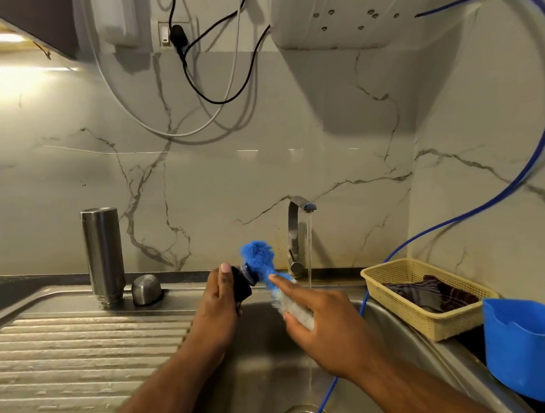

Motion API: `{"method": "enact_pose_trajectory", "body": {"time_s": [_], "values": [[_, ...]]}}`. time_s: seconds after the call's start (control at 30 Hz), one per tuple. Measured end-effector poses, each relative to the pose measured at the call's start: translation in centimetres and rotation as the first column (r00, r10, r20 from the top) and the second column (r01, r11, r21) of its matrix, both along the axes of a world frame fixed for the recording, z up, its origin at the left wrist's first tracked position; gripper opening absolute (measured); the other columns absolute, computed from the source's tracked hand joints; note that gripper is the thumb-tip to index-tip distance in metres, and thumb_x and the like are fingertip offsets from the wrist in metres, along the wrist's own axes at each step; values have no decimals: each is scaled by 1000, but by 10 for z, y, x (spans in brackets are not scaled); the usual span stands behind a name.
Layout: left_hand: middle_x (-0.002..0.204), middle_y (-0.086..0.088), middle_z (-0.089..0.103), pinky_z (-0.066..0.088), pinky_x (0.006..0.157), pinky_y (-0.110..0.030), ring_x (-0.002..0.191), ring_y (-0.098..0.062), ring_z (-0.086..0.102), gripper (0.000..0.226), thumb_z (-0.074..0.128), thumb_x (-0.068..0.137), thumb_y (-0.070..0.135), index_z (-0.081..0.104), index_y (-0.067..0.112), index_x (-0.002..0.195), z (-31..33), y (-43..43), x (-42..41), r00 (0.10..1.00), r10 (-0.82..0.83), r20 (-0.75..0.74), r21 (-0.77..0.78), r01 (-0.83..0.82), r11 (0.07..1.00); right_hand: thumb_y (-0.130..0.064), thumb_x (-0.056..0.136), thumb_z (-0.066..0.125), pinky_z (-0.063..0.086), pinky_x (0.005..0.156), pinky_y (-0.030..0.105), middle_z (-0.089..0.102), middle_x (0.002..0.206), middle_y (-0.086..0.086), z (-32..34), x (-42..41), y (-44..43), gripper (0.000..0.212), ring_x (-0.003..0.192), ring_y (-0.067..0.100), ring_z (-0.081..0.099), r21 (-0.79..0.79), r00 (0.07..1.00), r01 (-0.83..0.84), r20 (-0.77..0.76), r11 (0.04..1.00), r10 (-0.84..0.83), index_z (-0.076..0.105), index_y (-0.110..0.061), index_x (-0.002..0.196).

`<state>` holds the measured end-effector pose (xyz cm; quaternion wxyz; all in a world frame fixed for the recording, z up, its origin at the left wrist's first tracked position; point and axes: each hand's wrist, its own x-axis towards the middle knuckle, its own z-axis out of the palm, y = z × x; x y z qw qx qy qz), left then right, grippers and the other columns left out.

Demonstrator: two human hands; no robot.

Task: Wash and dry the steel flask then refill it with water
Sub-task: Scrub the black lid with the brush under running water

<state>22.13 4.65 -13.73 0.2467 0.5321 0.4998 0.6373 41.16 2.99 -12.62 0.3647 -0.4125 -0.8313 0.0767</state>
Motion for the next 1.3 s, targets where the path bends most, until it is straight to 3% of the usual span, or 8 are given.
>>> {"method": "enact_pose_trajectory", "body": {"time_s": [0.17, 0.33, 0.53, 0.77, 0.9, 1.1, 1.2, 1.3], "values": [[94, -14, 60, 46, 77, -41, 82, -27, 56, 50, 23, 103, 56, 54, 19, 115, 4, 4, -11, 996, 78, 48, 21, -79, 997, -35, 101, 57, 37, 77, -2, 65, 123, -13, -3, -1, -9, 62, 99, -2, 57, -25, 995, -34, 95, 999, 36, 29, -55, 152], [101, -1, 61, 47, 76, -32, 88, -15, 59, 46, 23, 94, 63, 52, 31, 112, -5, 1, 6, 980, -20, -199, 47, 30, 998, -35, 102, 57, 41, 72, 1, 64, 125, -12, 1, 4, -2, 63, 95, 0, 57, -11, 997, 49, 63, 999, -48, 26, -55, 153], [101, -1, 62, 49, 83, -38, 89, -16, 59, 48, 25, 92, 66, 51, 31, 111, -12, 6, 3, 994, 15, -109, 28, -12, 1000, -33, 101, 54, 49, 86, 20, 65, 122, -7, -2, -3, -5, 65, 99, 6, 59, -1, 993, 16, 113, 1000, -16, 24, -51, 156], [98, 0, 60, 43, 71, -22, 84, -16, 56, 53, 27, 92, 58, 50, 17, 118, -7, 9, 8, 998, 37, -47, 63, -34, 997, -35, 100, 54, 51, 92, 23, 66, 126, -3, -10, -11, -9, 65, 104, 8, 62, -50, 999, 17, 51, 999, -14, 24, -48, 157], [100, -1, 60, 44, 64, -6, 84, -14, 59, 36, 33, 103, 45, 50, 17, 118, -7, -4, 21, 974, -79, -213, 13, 84, 996, -35, 99, 57, 49, 84, 16, 66, 126, -1, -7, -2, 0, 65, 102, 7, 62, -42, 995, 101, -11, 994, -102, 27, -49, 155], [99, -5, 64, 49, 77, -36, 89, -17, 62, 52, 36, 94, 61, 52, 16, 115, -6, 11, -7, 999, 36, 32, -53, -34, 998, -41, 96, 59, 47, 99, 15, 65, 129, -11, -12, -6, -11, 65, 113, 1, 60, -89, 994, 2, -109, 996, -12, 29, -56, 152], [107, -12, 69, 60, 69, -38, 95, -29, 69, 49, 54, 89, 54, 58, 17, 119, -12, 9, -1, 966, -166, 196, -118, 192, 974, -39, 97, 60, 46, 88, 7, 67, 127, -9, -11, -1, -3, 63, 107, 1, 63, -65, 989, 40, -140, 997, -49, 33, -53, 152], [111, -5, 70, 59, 72, -28, 93, -19, 73, 49, 72, 77, 49, 62, 26, 120, -18, 11, 3, 980, -181, 78, -140, 191, 972, -39, 98, 59, 41, 75, -2, 66, 128, -7, -11, 7, 1, 62, 103, 1, 63, -96, 985, 94, -138, 991, -107, 33, -53, 152]]}}
